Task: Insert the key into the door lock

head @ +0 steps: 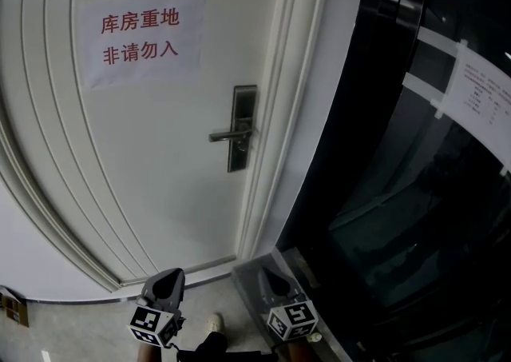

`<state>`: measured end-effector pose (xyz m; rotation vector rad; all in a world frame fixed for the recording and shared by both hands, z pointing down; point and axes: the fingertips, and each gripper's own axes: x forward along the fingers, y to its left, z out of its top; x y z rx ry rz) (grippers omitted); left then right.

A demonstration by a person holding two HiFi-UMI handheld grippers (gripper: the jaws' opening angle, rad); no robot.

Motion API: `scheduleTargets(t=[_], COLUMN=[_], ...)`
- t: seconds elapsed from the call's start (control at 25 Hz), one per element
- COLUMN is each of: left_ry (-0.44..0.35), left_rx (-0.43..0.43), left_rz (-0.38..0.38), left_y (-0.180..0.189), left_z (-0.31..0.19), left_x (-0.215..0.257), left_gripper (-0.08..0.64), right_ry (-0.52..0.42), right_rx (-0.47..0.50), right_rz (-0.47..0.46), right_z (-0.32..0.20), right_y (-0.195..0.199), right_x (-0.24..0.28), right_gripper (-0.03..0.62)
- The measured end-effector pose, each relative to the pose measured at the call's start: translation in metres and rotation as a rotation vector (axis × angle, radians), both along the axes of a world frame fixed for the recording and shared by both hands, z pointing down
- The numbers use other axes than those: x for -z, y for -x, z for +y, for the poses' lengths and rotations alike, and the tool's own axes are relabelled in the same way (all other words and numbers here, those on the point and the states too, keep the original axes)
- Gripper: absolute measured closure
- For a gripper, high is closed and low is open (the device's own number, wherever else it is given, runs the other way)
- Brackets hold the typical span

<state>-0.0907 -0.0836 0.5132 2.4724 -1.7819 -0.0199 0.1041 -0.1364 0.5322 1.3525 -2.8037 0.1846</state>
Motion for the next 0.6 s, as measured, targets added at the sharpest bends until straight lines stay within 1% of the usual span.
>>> scheduleTargets(t=[0.16, 0.4, 0.6], left_ry=[0.014, 0.008, 0.007], left_rx=[0.015, 0.027, 0.035], left_rz=[0.009, 0.01, 0.013], left_y=[0.0, 0.001, 0.0], left_z=[0.015, 0.032, 0.034], left_x=[-0.008, -0.008, -0.009], left_gripper=[0.557, 0.557, 0.557], right_ry=[0.012, 0.019, -0.003], right_rx=[0.008, -0.012, -0.004], right_rz=[-0.004, -0.051, -0.035], right_z=[0.017, 0.029, 0.032], right_y=[-0.004, -0.012, -0.015], right_x=[-0.008, -0.007, -0.002], right_gripper=[0.591, 0.591, 0.591])
